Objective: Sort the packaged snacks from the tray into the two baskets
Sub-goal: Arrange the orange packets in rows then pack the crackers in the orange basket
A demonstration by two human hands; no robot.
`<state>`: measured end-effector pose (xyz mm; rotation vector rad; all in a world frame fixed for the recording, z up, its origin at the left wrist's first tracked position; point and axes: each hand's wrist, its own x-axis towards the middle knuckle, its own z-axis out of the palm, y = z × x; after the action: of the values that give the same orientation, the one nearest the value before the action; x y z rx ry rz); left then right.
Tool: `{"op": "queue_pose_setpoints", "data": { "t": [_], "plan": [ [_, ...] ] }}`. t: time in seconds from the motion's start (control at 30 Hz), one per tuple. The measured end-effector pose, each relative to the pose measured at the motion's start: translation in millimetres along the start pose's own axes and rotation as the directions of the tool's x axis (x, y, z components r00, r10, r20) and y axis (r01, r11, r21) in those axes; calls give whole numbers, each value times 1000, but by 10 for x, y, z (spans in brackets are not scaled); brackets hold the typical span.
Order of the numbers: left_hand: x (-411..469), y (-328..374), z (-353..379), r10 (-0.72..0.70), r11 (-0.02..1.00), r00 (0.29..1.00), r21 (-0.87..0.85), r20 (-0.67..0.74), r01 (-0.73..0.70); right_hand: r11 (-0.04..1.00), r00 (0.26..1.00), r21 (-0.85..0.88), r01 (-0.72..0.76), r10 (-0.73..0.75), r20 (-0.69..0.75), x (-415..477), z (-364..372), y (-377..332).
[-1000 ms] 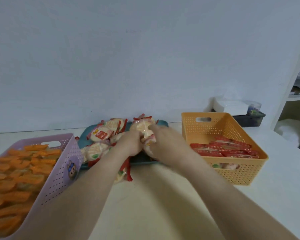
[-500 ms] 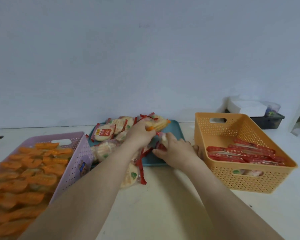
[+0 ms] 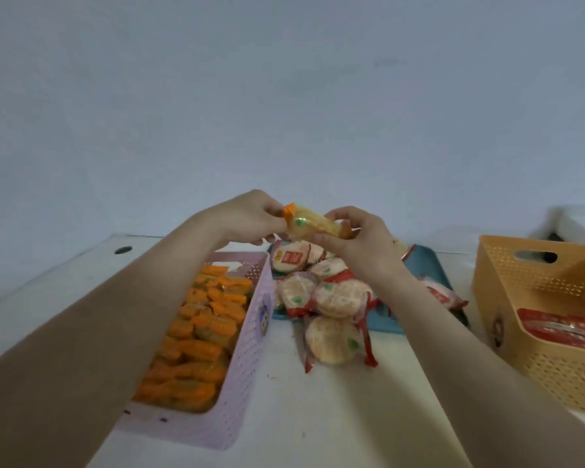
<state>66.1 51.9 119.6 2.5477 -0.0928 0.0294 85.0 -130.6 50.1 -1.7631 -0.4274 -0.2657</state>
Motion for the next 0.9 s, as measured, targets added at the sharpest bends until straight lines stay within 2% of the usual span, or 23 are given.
{"op": "queue_pose_setpoints", "data": {
  "t": [0.13,0.23,0.3,0.43,0.5,0.6,0.67,0.8,0.9],
  "plan": [
    [-208,-544,-258,-29,989,998,141,-61,37,994,995,-67,81,-76,71,27,360,-248],
    [-335,-854,-258,-39,965,996,260,79,18,938,969,-252,236,-206,139,70,569,-425],
    [-395,-1021,-203,-62,944,982,329,177,1,860,943,-397,320,-246,226,99,703,-520],
    [-413,-1239,-190,-42,943,997,333,71,16,603,887,-659,450,-215,408,120,910,-537],
    [-422,-1278,-193,-38,944,997,331,60,16,555,873,-683,474,-194,448,120,1009,-505],
    [-429,-1289,-177,-13,967,999,254,40,2,561,859,-668,489,-180,478,130,1147,-452],
    [-422,-1310,-181,-21,977,1000,214,9,18,573,852,-667,476,-112,512,148,1223,-407],
    [-415,-1351,-177,-41,961,999,275,27,32,524,836,-702,483,-37,548,168,1270,-328],
    [-469,-1353,-204,-7,974,997,226,-72,23,526,825,-695,490,-20,565,119,1267,-343]
  ]
}}
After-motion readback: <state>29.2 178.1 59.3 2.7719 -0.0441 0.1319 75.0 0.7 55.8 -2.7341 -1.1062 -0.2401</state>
